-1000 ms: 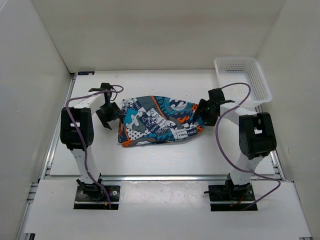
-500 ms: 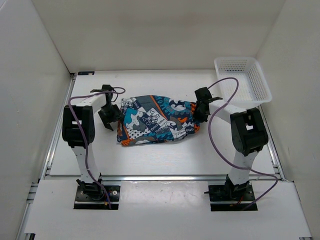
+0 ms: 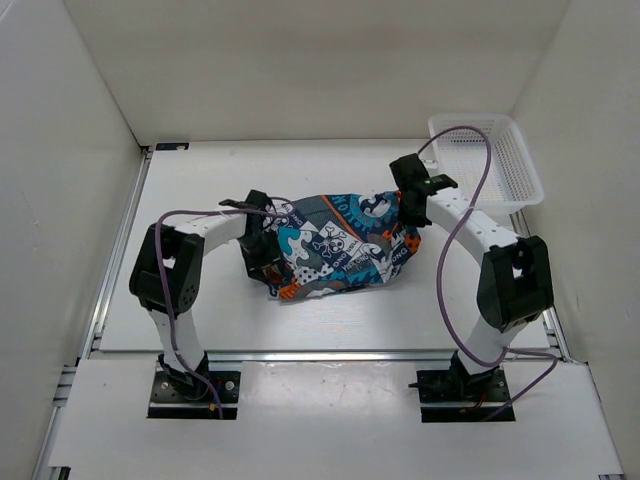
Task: Fold and stack the shorts
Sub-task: Fold the shorts
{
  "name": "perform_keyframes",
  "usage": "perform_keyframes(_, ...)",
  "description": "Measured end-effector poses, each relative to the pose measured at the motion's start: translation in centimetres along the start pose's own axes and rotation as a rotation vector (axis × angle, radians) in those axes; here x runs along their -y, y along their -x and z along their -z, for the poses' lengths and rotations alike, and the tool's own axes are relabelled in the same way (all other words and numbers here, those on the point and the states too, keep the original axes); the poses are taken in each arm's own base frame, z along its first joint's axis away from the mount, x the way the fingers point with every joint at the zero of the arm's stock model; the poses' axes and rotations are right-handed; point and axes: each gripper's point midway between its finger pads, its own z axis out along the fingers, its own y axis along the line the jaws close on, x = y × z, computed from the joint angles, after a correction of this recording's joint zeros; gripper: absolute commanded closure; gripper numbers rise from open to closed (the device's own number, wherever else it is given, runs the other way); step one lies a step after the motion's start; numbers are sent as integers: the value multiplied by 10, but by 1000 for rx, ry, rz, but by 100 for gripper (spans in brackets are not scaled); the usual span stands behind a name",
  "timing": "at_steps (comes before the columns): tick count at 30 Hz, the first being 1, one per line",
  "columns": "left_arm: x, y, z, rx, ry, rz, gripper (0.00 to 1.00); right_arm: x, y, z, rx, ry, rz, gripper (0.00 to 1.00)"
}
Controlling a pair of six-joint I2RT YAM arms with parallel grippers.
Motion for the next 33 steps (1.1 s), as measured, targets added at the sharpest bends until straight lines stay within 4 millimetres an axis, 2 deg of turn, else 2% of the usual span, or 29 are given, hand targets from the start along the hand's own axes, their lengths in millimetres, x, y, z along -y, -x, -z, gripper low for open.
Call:
perform_keyframes(3,17,-21,6,-20,-46,-38,39,-5,11,15,38,-21,57,100)
perform_keyframes(5,24,-19,18,4,-83,-42,41,-13,17,27,67,-24,100,100)
perform_keyframes(6,26,-15,26,25,-106,-38,49,-17,20,33,80,-23,120,100)
perform_keyframes(7,26,-11,34,46,-126,-28,62,-21,23,39,94,-22,137,100)
perform_keyframes(8,25,-4,41,69,-142,-14,89,-26,26,46,110,-18,154,100)
perform_keyframes(10,18,9,51,107,-159,15,90,-34,31,56,135,-13,177,100)
perform_keyframes(12,8,20,51,127,-146,41,90,-38,33,62,152,-12,196,100)
perform_keyframes(18,-15,32,26,101,-45,88,90,-45,31,70,166,-27,236,100)
perform_keyframes(23,-17,52,3,81,1,97,90,-58,32,79,188,-21,265,100)
perform_keyframes(29,-9,52,-3,70,-8,80,90,-93,21,90,207,13,341,100)
perform_keyframes(33,-5,51,-3,73,-12,68,90,-133,8,95,218,51,410,100)
